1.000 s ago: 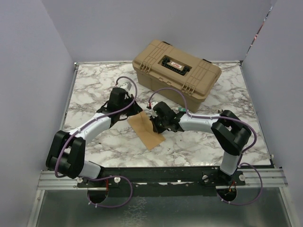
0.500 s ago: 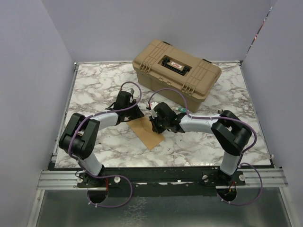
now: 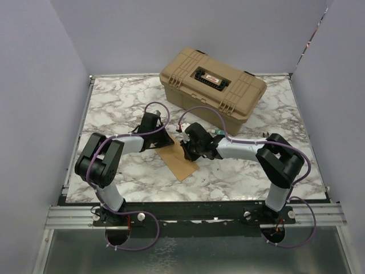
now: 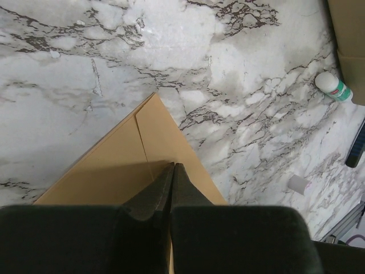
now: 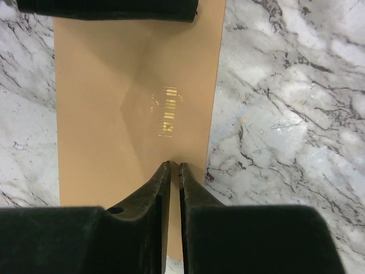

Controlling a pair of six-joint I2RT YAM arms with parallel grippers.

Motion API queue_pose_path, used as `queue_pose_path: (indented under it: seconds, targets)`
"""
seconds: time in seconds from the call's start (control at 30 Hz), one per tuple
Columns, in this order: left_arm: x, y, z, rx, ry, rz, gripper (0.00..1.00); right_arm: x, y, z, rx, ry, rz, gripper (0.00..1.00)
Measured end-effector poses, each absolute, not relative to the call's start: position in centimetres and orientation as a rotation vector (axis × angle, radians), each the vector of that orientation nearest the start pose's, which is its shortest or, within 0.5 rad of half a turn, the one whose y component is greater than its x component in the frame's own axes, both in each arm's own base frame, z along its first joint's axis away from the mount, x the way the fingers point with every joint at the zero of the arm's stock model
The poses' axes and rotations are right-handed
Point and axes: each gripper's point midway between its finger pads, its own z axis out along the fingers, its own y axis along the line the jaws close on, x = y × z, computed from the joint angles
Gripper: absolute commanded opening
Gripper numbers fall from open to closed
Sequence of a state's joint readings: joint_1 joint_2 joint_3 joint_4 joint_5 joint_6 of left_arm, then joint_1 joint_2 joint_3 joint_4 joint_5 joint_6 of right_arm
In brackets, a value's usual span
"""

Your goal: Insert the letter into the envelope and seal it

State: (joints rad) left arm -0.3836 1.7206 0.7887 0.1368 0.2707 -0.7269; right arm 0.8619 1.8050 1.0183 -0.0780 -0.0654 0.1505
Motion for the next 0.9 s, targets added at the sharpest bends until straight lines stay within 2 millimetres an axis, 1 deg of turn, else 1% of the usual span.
queue_pose_path:
  seconds: [0.1, 0.23, 0.3, 0.4, 0.5, 0.6, 0.73, 0.9]
  targets:
    - [34.0, -21.6, 2.2, -0.307, 2.475, -0.833, 0.00, 26.6, 34.0, 3.1, -0.861, 2.369, 0.527, 0.25]
    - [33.9, -21.6, 2.1, -0.334, 2.463, -0.850, 0.00, 28.2, 35.6, 4.3, -0.776, 2.378, 0.538, 0.26]
    - [33.9, -21.5, 2.1, -0.350, 2.458, -0.859, 0.00, 28.9, 36.2, 4.4, -0.743, 2.384, 0.529, 0.24]
    - [33.8, -21.3, 2.0, -0.385, 2.459, -0.878, 0.00, 29.9, 36.8, 4.1, -0.707, 2.397, 0.501, 0.22]
    - [33.8, -21.2, 2.0, -0.419, 2.458, -0.905, 0.00, 30.3, 37.1, 3.3, -0.696, 2.415, 0.469, 0.23]
    - [33.8, -21.1, 1.9, -0.451, 2.459, -0.945, 0.00, 30.4, 37.4, 2.5, -0.695, 2.433, 0.439, 0.24]
    - [33.8, -20.8, 1.9, -0.488, 2.460, -0.985, 0.00, 30.4, 38.1, 2.8, -0.694, 2.418, 0.421, 0.24]
    - [33.7, -20.9, 1.8, -0.524, 2.451, -1.030, 0.00, 29.9, 38.7, 2.4, -0.704, 2.404, 0.372, 0.24]
